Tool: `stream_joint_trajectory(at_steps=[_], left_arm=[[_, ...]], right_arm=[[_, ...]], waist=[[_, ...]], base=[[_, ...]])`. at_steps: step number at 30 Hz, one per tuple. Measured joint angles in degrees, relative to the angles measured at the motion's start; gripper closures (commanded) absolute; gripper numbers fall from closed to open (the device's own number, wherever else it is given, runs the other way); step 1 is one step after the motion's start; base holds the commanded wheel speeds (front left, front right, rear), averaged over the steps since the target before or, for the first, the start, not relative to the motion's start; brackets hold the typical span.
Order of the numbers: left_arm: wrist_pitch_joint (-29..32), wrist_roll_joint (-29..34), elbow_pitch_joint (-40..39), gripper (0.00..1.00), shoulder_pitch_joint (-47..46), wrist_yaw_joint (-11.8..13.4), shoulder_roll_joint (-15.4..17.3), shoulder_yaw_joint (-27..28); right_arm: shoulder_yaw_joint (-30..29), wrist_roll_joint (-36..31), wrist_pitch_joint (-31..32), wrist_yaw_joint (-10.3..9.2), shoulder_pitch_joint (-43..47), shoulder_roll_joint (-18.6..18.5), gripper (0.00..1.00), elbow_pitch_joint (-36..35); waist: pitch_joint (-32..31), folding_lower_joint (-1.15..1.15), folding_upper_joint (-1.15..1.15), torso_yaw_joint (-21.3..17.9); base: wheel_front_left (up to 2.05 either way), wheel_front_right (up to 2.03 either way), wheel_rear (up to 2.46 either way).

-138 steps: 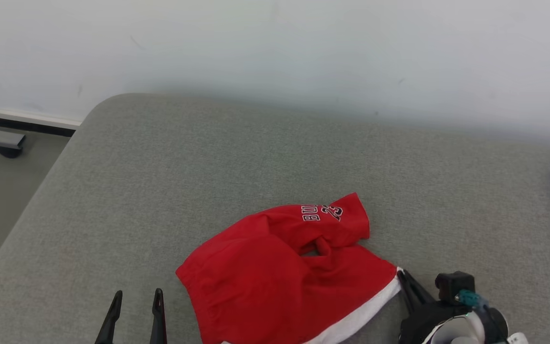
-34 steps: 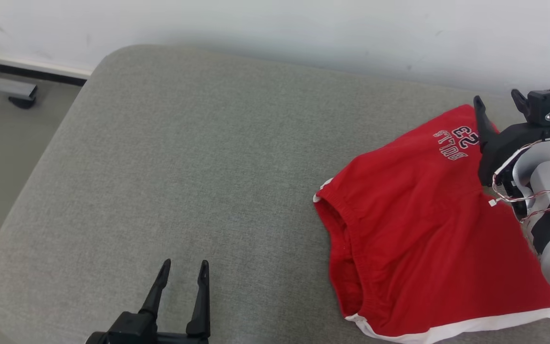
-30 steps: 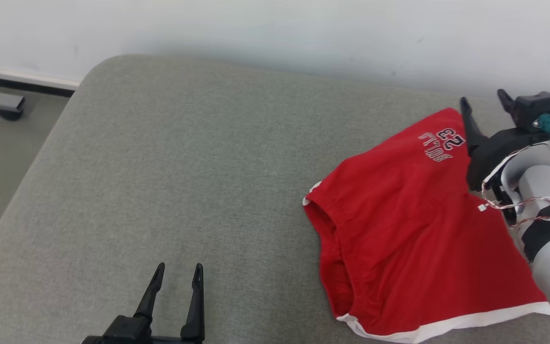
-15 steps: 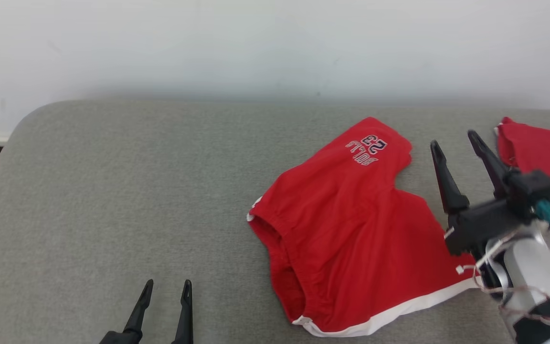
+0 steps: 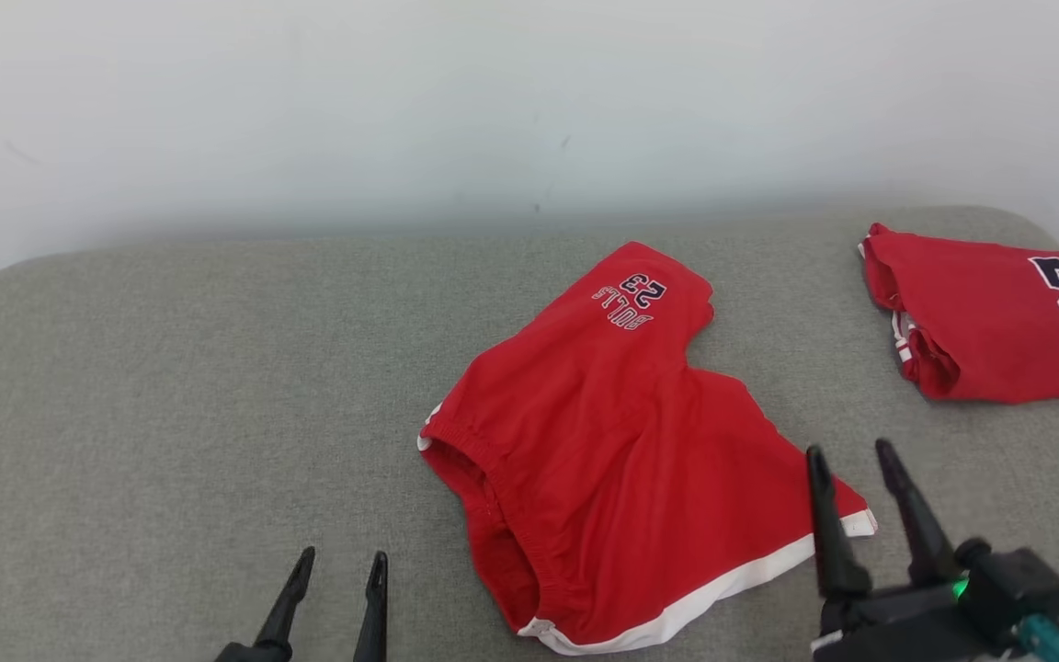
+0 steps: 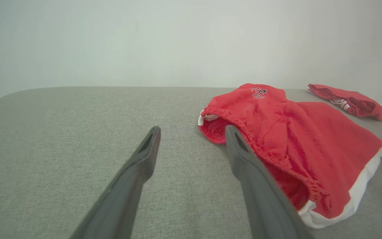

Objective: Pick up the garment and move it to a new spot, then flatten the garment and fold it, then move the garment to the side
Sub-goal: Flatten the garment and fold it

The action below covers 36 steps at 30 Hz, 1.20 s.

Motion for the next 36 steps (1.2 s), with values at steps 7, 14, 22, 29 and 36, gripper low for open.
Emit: stream_joint_trajectory(at_steps=[7, 14, 22, 29, 36], left_arm=[[0.0, 0.6, 1.1, 0.0, 0.0, -0.9, 0.0, -2.5], [0.0, 1.9, 3.3, 0.0, 0.0, -1.9, 0.3, -9.2], [0.8, 0.7, 7.1, 0.0, -2.4, -2.2, 1.5, -18.3], [1.2, -3.1, 12.6, 0.0, -6.8, -2.3, 3.2, -22.2], [1.0, -6.2, 19.7, 0.0, -10.3, -2.3, 3.3, -23.7]], right_arm=[[-0.2, -1.9, 0.0, 0.0, 6.5, 4.9, 0.0, -2.2], [-0.8, -6.2, 0.0, 0.0, 9.1, 6.5, 0.0, -4.8], [0.4, -7.5, 0.0, 0.0, 9.6, 7.0, 0.0, -5.8], [1.3, -7.5, 0.0, 0.0, 9.2, 7.1, 0.0, -5.1], [1.8, -7.5, 0.0, 0.0, 8.5, 7.1, 0.0, -4.6]], waist=[[-0.6, 0.0, 0.0, -0.9], [-0.9, 0.01, 0.01, -2.0], [-0.9, 0.01, 0.01, -3.3], [-0.5, 0.01, 0.01, -5.2], [0.4, 0.01, 0.01, -7.2]], base=[[0.0, 0.0, 0.0], [0.0, 0.0, 0.0], [0.0, 0.0, 0.0], [0.0, 0.0, 0.0], [0.0, 0.0, 0.0]])
